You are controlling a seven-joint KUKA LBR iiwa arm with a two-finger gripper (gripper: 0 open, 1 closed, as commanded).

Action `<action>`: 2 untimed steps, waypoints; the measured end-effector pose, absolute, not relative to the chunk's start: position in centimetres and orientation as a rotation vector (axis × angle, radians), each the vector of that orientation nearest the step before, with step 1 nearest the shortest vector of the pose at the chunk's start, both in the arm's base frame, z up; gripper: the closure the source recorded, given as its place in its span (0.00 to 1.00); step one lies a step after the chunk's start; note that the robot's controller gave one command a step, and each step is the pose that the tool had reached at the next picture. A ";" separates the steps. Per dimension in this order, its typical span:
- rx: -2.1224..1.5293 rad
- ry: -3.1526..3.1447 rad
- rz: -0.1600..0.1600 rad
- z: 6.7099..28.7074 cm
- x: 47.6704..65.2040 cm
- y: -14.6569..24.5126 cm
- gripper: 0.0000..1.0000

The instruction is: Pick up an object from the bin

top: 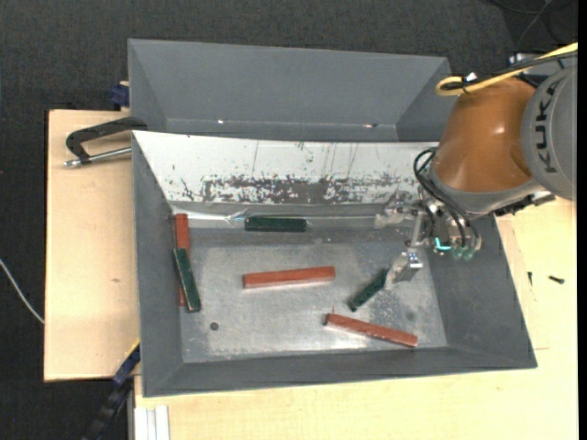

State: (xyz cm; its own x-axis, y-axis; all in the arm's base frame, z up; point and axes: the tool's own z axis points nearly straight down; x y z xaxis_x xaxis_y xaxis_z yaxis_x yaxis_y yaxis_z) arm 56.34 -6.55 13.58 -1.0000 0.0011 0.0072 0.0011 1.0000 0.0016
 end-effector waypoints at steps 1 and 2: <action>0.000 -3.143 -0.001 14.0 56.5 -6.5 0.00; 0.481 -3.110 0.001 9.6 55.0 -5.1 0.00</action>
Offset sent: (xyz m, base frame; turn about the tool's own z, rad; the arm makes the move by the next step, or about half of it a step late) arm -0.0249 0.0220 -0.0658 -0.4667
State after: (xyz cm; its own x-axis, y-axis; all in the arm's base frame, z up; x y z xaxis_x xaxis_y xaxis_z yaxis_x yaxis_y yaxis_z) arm 54.97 -5.06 9.65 -0.9533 -0.3019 -0.0055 -0.3019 0.9533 -0.0014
